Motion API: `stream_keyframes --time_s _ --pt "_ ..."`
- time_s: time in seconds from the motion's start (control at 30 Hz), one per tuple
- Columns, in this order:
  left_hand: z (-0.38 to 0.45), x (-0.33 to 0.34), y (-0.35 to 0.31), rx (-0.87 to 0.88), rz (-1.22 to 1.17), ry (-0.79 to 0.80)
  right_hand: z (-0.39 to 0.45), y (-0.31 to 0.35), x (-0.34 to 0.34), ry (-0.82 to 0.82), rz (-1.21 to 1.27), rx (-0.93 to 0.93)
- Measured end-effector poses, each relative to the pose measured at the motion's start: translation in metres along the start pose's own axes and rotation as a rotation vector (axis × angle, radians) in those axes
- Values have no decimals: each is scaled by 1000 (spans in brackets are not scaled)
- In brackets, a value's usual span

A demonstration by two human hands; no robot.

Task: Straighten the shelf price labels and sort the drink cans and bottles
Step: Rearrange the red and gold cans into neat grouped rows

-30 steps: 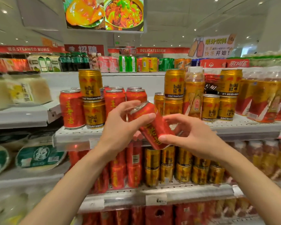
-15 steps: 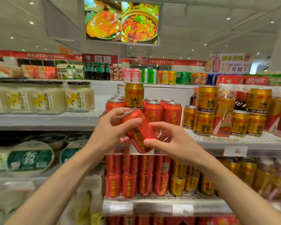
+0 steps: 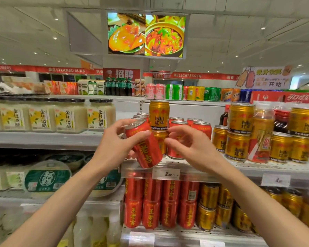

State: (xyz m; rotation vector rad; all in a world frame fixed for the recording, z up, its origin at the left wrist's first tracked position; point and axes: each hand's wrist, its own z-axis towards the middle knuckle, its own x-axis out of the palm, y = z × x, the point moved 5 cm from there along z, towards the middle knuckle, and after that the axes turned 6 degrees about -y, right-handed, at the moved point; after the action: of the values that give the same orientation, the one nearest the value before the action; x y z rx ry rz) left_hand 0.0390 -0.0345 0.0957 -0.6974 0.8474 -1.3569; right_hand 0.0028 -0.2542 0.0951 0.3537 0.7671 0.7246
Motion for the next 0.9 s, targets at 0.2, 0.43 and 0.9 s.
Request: stream_keyframes --time_s 0.2,0.43,0.9 --pt "10 -3 4 16 -5 -25 44 9 -19 -227 -189 -72" --pt "14 -5 3 52 9 -31 78 14 4 -86 -257 -18" --pt "16 -5 11 22 32 9 88 4 12 -88 -56 79"
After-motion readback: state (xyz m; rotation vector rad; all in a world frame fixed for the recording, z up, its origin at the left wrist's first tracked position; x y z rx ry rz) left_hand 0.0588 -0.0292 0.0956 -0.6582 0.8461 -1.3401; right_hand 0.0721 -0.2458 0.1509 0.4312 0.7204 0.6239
